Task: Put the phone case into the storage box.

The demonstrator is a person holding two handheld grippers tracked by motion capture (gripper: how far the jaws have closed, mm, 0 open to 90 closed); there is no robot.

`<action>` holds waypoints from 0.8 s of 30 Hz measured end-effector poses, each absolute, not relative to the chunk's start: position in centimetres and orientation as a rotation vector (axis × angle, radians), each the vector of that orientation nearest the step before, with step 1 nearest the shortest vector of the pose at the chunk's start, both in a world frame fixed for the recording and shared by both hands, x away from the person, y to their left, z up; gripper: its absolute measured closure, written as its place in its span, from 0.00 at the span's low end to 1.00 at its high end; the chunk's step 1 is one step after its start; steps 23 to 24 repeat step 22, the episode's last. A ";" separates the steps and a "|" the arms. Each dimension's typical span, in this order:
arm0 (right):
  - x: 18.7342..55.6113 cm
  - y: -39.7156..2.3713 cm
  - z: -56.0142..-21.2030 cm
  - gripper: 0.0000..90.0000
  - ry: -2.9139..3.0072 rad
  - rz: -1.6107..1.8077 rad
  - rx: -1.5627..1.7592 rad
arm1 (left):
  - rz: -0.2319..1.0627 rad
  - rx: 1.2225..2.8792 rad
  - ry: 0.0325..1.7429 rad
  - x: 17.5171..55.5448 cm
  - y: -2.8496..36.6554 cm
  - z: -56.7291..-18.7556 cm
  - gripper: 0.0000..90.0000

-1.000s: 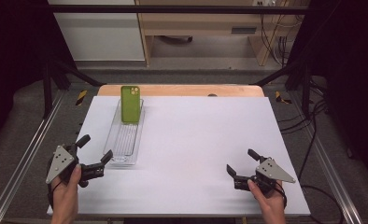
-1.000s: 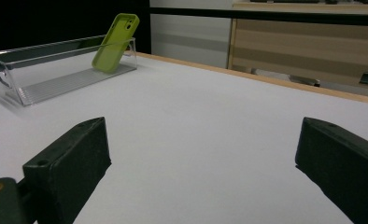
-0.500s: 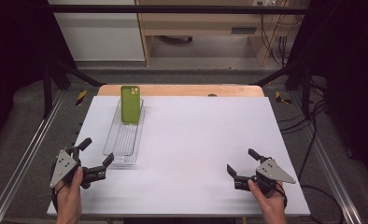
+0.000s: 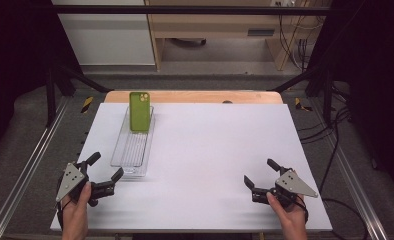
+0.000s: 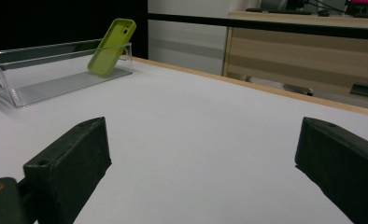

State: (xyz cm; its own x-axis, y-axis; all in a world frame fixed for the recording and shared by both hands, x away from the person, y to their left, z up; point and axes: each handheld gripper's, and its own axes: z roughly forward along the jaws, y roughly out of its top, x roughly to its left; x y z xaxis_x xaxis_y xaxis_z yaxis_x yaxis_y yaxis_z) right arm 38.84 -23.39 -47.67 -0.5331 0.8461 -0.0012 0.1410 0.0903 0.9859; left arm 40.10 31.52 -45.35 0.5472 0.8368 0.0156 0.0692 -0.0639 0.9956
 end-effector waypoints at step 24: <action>39.1 -23.8 -48.2 0.04 1.740 1.453 0.968 | 0.738 1.477 0.815 40.5 31.4 -46.5 0.03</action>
